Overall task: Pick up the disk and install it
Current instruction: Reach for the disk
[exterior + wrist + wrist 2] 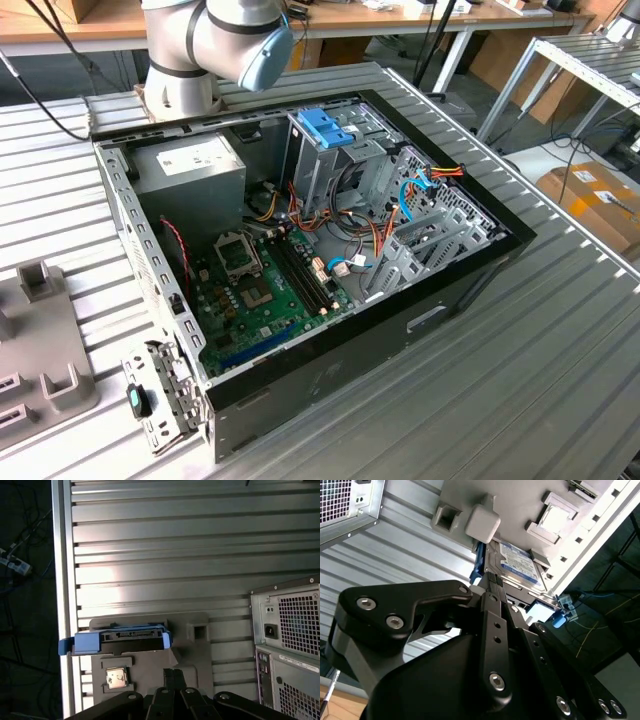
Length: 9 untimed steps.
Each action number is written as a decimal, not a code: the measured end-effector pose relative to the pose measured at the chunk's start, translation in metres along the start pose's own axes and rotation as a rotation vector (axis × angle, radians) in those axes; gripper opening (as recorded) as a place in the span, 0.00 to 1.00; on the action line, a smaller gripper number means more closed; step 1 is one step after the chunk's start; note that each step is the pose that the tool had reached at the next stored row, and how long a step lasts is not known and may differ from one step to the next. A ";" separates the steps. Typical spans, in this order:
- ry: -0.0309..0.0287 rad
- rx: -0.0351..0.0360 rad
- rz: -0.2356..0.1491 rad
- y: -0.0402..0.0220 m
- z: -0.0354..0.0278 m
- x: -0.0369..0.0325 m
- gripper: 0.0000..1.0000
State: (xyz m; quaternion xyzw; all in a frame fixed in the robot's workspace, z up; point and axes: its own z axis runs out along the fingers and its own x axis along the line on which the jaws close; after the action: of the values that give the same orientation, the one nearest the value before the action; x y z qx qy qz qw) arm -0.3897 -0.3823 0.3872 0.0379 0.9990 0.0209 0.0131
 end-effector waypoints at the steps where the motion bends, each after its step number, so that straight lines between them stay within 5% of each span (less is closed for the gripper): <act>1: 0.0000 0.0000 0.000 -0.0002 0.0000 0.0022 0.11; 9: 0.0000 0.0000 0.000 -0.0010 0.0002 0.0142 0.11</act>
State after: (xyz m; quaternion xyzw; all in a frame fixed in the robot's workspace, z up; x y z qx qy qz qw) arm -0.4039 -0.3822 0.3866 0.0379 0.9990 0.0208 0.0131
